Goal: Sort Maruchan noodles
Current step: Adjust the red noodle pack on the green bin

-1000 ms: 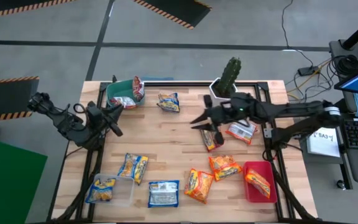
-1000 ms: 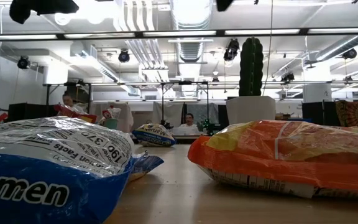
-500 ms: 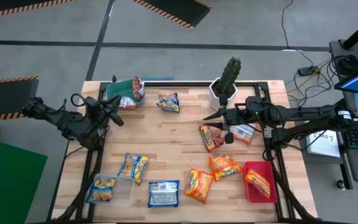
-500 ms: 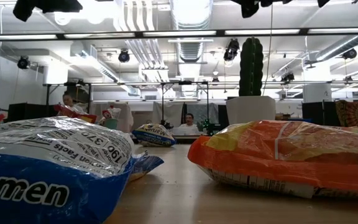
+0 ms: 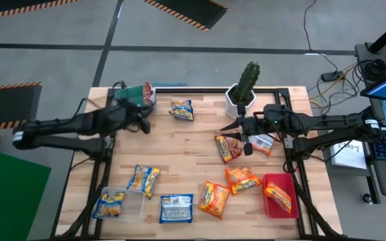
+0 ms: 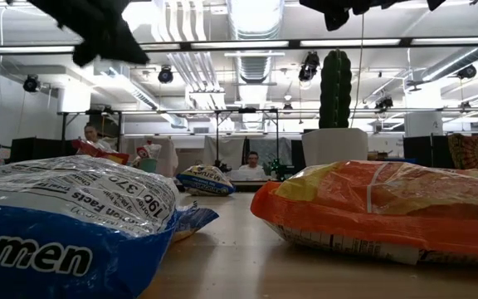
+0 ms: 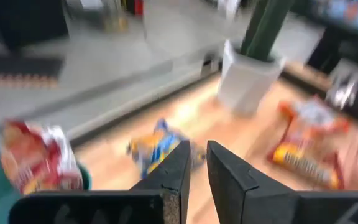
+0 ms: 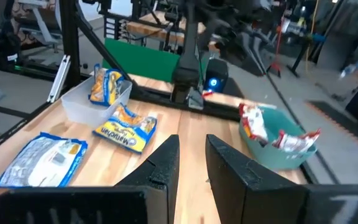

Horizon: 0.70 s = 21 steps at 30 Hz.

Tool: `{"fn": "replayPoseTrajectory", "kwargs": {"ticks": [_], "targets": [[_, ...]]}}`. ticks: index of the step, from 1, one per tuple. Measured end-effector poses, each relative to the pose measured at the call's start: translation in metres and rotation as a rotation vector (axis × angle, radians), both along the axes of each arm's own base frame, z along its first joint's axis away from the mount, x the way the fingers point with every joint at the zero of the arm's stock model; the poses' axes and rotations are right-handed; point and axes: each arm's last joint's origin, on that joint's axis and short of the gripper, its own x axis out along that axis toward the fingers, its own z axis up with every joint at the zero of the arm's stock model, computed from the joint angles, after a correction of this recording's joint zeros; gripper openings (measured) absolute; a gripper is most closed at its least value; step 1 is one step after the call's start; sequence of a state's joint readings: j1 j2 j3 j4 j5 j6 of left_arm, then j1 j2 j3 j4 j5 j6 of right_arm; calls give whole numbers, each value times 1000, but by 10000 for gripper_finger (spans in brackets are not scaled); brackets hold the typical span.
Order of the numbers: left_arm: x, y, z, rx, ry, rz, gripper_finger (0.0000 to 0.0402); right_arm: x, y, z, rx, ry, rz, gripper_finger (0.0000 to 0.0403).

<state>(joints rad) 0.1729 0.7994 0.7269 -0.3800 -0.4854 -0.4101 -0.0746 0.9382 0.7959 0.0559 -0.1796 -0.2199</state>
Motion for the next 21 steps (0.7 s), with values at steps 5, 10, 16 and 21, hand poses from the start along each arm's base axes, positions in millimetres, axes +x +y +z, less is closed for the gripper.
{"fn": "replayPoseTrajectory", "kwargs": {"ticks": [5, 10, 16, 21], "targets": [[7, 37, -30, -153, 221, -25, 36, 0, 0, -2, 45, 22, -7, 68], [12, 58, -52, -229, 430, -53, 39, -1, 0, -3, 71, 41, -11, 68], [25, 68, -39, -276, 710, -46, 58, 0, 0, -4, 74, 45, -11, 68], [37, 80, -39, -290, 998, -16, 96, 4, 0, -8, 89, 66, -15, 68]]}}
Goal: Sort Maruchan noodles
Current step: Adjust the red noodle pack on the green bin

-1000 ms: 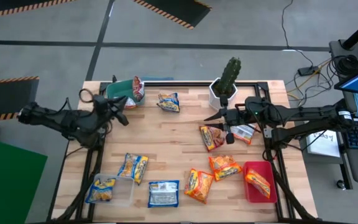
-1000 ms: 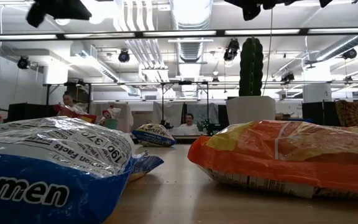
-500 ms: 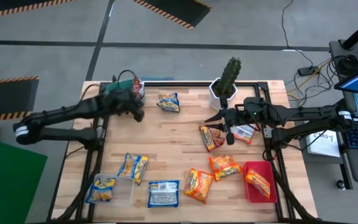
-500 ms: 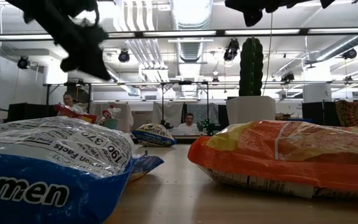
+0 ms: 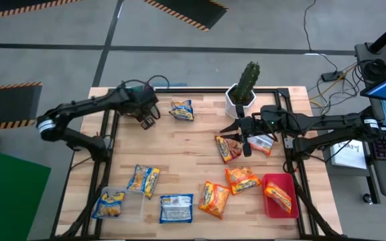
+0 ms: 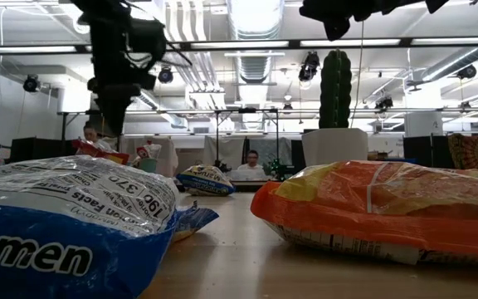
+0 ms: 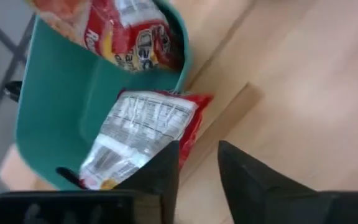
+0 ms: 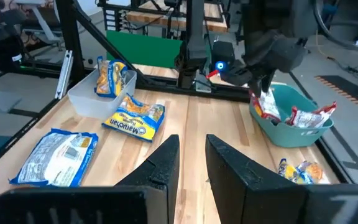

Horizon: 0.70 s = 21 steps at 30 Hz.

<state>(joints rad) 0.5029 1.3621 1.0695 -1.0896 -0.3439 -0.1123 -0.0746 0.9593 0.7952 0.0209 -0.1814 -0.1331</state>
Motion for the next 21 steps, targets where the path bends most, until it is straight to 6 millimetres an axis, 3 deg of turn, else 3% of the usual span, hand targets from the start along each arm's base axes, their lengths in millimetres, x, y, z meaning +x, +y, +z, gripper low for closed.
{"fn": "replayPoseTrajectory", "kwargs": {"ticks": [4, 10, 15, 21], "targets": [[7, 4, -11, -28, 119, -122, 142, 3, 0, -3, 5, 14, -1, 68], [2, 2, -22, -29, 211, -257, 195, 3, 0, -3, 5, 19, -1, 68], [-6, 2, -16, 89, 279, -300, 209, 2, 0, -4, 7, 31, -1, 68], [-8, -1, -16, 39, 192, -324, 210, 2, 0, -5, 19, 39, -3, 68]]}}
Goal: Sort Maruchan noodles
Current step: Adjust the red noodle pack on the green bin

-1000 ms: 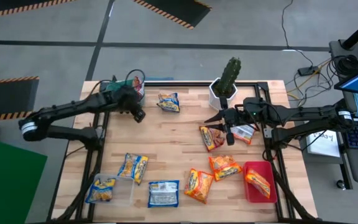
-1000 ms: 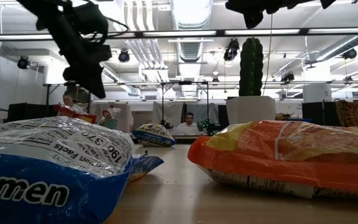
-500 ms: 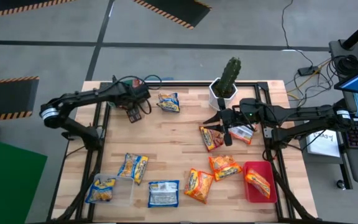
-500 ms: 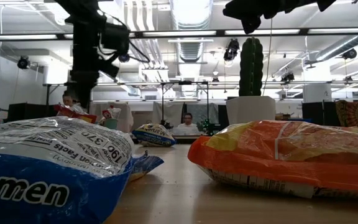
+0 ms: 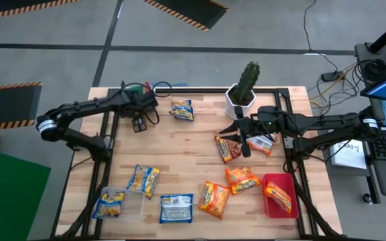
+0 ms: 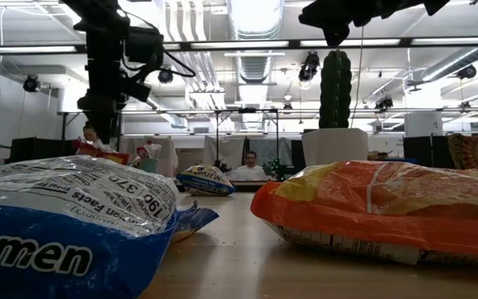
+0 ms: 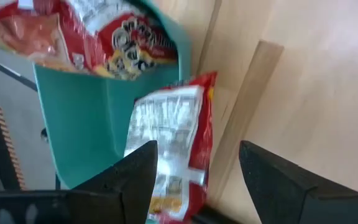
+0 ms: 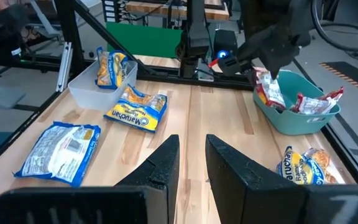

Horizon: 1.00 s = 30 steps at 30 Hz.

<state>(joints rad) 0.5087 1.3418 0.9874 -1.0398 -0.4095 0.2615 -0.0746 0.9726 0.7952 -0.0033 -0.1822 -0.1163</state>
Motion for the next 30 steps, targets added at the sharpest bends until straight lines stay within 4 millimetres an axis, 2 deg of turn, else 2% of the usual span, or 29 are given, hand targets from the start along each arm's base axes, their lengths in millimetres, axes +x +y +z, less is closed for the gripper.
{"fn": "replayPoseTrajectory", "kwargs": {"ticks": [18, 30], "targets": [[-2, 0, -26, 13, -28, 18, 207, 0, 0, 0, -15, -3, 4, 68], [-9, 2, -37, 5, -22, 74, 153, 0, 0, 1, -15, -4, 3, 68]]}}
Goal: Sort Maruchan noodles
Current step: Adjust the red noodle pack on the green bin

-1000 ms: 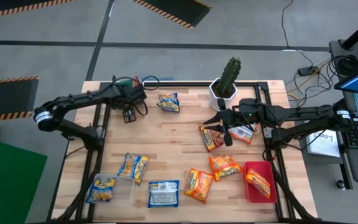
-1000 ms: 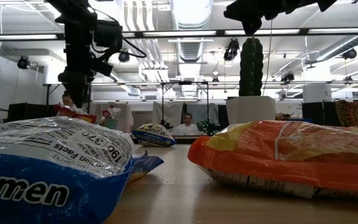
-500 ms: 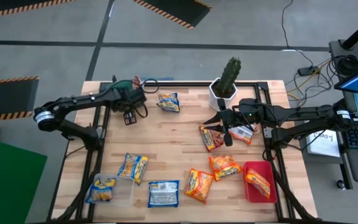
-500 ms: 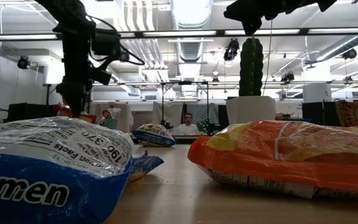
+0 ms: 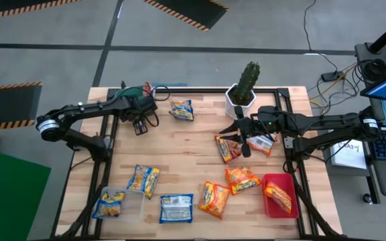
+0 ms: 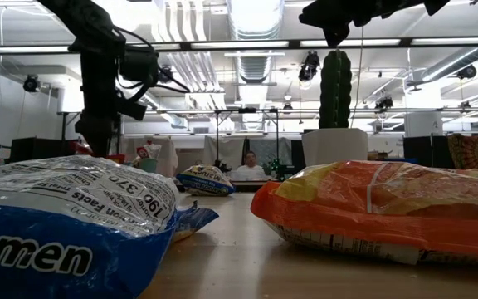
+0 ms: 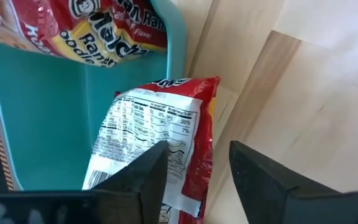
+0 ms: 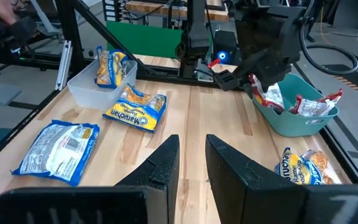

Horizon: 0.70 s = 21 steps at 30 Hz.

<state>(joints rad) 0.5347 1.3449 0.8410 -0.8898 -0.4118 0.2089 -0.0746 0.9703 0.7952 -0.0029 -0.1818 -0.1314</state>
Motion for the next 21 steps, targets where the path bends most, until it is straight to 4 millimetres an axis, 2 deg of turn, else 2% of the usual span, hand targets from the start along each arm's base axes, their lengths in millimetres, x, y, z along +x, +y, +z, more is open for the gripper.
{"fn": "replayPoseTrajectory", "kwargs": {"ticks": [4, 10, 16, 21], "targets": [[0, 0, 0, 2, -7, 15, 110, 0, 0, 0, 0, 0, 0, 68], [-1, 1, 0, 5, -23, 52, 15, 0, 0, 0, 0, -1, 0, 68], [-3, 2, 4, 38, -62, 126, 3, 0, 0, 0, 7, 0, -2, 68], [-6, 5, 26, 117, -155, 205, 1, 0, 0, 1, 7, -6, -2, 68]]}}
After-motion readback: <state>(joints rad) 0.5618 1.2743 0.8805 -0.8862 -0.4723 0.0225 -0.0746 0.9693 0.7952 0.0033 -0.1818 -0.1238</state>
